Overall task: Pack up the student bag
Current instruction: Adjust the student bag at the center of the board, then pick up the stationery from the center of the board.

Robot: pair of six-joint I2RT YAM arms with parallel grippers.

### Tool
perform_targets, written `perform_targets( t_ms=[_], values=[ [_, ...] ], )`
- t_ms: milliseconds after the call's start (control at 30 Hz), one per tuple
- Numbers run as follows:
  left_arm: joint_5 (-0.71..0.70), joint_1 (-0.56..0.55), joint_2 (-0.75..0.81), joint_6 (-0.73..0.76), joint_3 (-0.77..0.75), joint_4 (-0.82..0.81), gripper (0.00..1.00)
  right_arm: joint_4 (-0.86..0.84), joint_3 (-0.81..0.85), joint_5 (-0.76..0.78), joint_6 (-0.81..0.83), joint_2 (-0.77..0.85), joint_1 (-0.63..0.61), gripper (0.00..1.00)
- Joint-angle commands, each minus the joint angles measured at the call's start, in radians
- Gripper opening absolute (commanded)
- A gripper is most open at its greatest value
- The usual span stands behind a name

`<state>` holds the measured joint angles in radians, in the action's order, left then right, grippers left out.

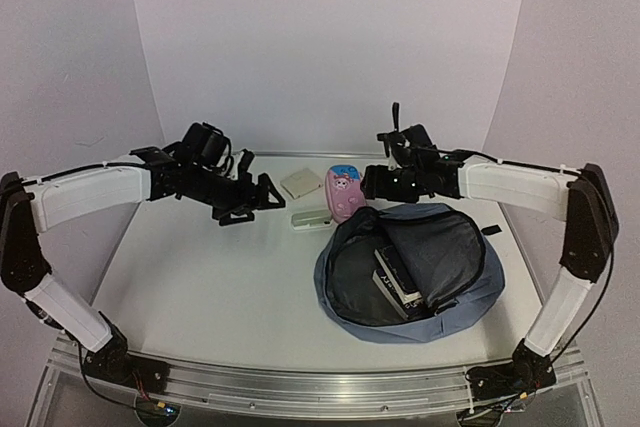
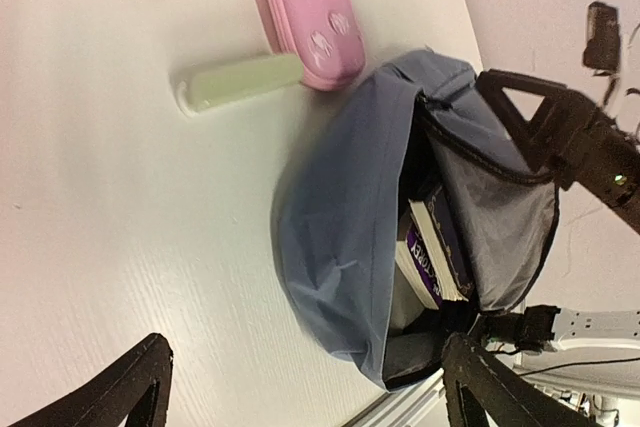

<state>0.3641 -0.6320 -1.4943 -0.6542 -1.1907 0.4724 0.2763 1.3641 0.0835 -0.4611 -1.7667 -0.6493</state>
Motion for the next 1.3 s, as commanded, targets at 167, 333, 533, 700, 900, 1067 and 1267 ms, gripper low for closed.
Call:
perform_targets(
  t_ms=[167, 333, 533, 700, 900, 1067, 1267],
  values=[
    [0.0, 0.212, 0.15, 0.183, -0.053, 0.125, 0.95, -0.04, 0.238, -0.239, 0.05, -0.28, 0.147, 0.66],
    [0.016, 0.304, 0.225, 0.209, 0.026, 0.053, 0.95, -0.038, 0.327, -0.336, 0.073, -0.403, 0.203, 0.63],
    [-0.012, 0.36, 0.222, 0.3, 0.035, 0.077, 0.95, -0.039, 0.42, -0.433, 0.077, -0.531, 0.237, 0.61],
    [-0.002, 0.376, 0.256, 0.293, 0.147, -0.047, 0.95, -0.044, 0.465, -0.543, 0.075, -0.597, 0.237, 0.54],
    [0.014, 0.377, 0.239, 0.299, 0.192, -0.087, 0.95, -0.059, 0.479, -0.589, 0.062, -0.628, 0.238, 0.52],
    [0.051, 0.378, 0.204, 0.297, 0.182, -0.084, 0.95, -0.075, 0.506, -0.618, 0.043, -0.675, 0.237, 0.52],
    [0.077, 0.379, 0.184, 0.295, 0.178, -0.087, 0.95, -0.12, 0.535, -0.678, 0.002, -0.725, 0.237, 0.5]
  ],
)
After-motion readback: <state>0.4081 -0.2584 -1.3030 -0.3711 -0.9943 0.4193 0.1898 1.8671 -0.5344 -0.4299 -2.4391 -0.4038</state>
